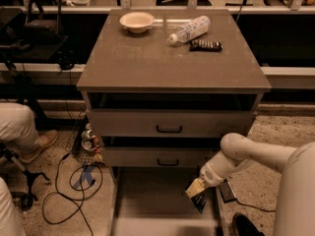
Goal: Place rxbar blueberry into bottom drawer
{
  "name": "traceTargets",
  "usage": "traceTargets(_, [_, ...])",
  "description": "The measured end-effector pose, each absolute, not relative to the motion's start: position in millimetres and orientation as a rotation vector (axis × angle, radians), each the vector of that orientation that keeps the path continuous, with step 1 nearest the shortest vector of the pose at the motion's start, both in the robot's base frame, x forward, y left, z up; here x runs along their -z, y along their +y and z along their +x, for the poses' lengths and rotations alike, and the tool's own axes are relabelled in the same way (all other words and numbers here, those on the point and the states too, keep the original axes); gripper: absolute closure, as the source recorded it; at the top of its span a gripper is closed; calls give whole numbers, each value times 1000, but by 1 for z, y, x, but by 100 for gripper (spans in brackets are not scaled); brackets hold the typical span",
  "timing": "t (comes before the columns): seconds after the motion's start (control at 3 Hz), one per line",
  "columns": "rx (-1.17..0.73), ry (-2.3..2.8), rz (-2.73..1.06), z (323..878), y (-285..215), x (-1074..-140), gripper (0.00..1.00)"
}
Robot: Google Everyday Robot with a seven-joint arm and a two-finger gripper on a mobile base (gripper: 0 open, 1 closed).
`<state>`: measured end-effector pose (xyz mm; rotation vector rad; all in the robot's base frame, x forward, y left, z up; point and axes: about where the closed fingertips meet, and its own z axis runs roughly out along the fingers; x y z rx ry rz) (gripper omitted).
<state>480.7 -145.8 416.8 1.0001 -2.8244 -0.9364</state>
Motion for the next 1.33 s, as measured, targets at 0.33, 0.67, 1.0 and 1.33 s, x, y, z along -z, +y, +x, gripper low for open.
traceTargets(0.33, [1016,-2810,902,473,-120,-360,100])
traceTargets(0.67, [1079,-2780,856,468,-104,-328,100])
traceTargets(1.0, [1154,-2750,847,467,-81,-303,100])
traceTargets(1.33, [1188,-2779,789,469,-68,-285,100])
